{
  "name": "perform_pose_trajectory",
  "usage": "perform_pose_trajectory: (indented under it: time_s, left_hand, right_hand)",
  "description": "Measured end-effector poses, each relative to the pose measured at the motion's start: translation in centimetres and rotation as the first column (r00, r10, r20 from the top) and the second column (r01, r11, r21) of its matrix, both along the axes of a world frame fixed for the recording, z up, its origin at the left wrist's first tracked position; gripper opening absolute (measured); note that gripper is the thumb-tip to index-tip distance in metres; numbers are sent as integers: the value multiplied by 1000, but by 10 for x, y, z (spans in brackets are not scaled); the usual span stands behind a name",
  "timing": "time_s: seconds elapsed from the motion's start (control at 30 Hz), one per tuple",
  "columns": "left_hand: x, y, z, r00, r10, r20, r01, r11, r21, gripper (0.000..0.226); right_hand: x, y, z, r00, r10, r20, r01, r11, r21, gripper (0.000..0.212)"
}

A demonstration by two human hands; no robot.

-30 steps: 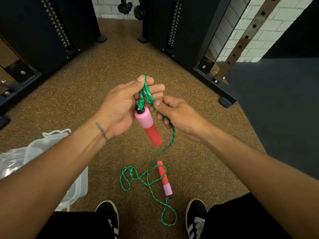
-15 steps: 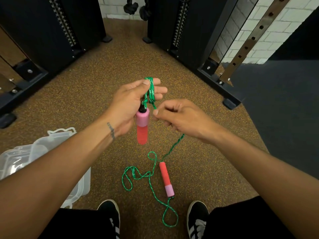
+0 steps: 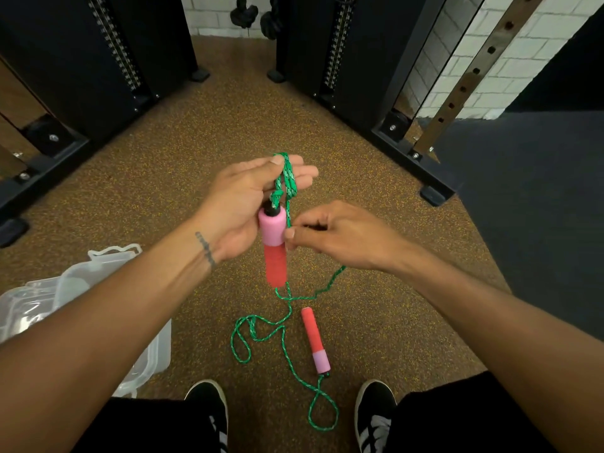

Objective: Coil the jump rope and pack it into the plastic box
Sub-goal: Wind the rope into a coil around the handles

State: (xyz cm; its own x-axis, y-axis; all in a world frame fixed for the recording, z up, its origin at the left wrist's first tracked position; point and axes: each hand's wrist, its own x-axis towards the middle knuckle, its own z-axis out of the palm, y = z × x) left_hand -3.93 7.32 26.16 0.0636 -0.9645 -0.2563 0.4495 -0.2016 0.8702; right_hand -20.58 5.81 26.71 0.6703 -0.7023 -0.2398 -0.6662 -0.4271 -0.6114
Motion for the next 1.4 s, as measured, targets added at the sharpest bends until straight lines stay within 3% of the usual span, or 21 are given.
perform_pose_trajectory:
  time_s: [0.13,0.27,0.37,0.47,0.53,0.6,0.73,0.93,1.1,1.27,1.4]
  left_hand:
    - [1,2,-6,969,-109,221,115,993,-16,29]
    - [5,6,-11,789,-255,559,318,948,-15,24]
    - [0,9,-6,791,-370,487,389,919,67,26]
    - [-7,12,2,868,-396,298,395,916,68,31]
    - [-8,12,6,909,-404,103,401,915,51,33]
    - [-7,12,8,912,-409,31,408,912,38,34]
    - [-9,12,3,944,-322,67,324,946,-26,29]
    - [-5,11,-1,970,-237,63,240,969,-59,29]
    - [-5,11,-1,962,-263,73,269,959,-89,35]
    - [-5,9,-1,922,-287,259,324,939,-114,25]
    - [-7,11,2,873,-375,312,419,903,-88,24]
  right_hand:
    - [-2,-2,5,997,57,43,-55,998,-30,28]
    - [-9,-12,17,973,-8,230,11,1000,-11,19]
    - [-14,-22,14,939,-113,325,116,993,10,20]
    - [-18,-29,8,855,-226,467,216,973,75,15]
    - [-17,-32,7,789,-308,531,253,951,175,8]
    - [-17,-34,2,730,-409,547,273,909,315,12]
    - [-12,-27,-13,756,-491,434,241,824,512,20]
    - [-2,-15,-15,819,-487,302,242,772,588,19]
    - [0,-12,-11,807,-514,291,266,757,597,21]
    - [0,-14,-12,793,-525,309,268,756,597,27]
    - [-2,-15,-13,754,-565,334,308,754,580,28]
